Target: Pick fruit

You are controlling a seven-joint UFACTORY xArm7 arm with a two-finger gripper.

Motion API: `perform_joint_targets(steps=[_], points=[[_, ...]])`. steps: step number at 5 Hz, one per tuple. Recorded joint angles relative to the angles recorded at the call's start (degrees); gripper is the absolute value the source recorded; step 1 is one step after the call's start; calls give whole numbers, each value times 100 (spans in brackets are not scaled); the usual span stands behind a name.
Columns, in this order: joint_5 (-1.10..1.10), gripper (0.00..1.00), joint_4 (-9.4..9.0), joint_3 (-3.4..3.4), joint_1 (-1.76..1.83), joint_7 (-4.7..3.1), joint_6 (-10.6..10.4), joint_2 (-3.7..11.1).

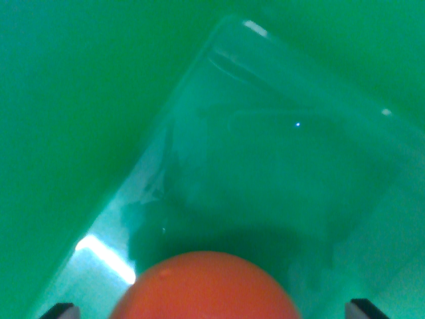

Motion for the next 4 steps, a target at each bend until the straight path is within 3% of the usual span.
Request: perform_joint_targets(steps=[1,4], points=[[8,0,-82,10,13,-43,-92,24],[14,0,-132,16,22,-69,-148,38]])
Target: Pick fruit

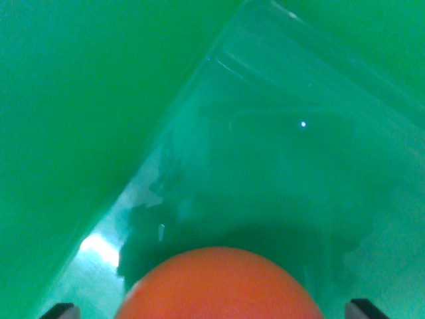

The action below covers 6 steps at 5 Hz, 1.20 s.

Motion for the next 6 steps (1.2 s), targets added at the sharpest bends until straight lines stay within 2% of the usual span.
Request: perform_joint_targets(steps=[4,5,6], points=[[2,0,-18,2,3,-10,-21,5],[2,100,-18,2,3,-10,-21,5],[2,100,-17,2,3,-10,-19,5]])
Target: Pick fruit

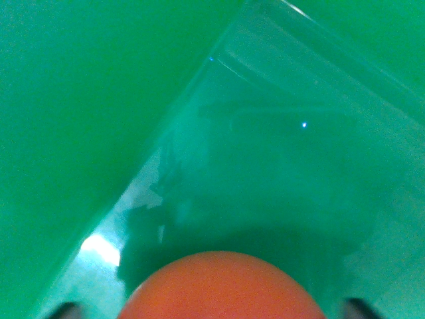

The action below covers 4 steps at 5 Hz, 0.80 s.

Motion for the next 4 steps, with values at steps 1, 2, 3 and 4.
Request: perform_joint_targets(steps=[1,2,3,4], points=[[0,100,0,0,0,0,0,0],[1,100,18,0,0,0,27,-9],[1,100,18,0,0,0,27,-9],[3,100,59,1,-1,-2,90,-31]])
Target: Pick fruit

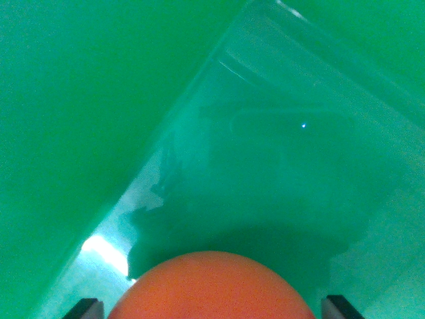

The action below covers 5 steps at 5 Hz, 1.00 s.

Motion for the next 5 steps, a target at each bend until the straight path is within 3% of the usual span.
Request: perform_joint_targets(steps=[5], points=[[7,100,143,1,-2,-4,219,-75]])
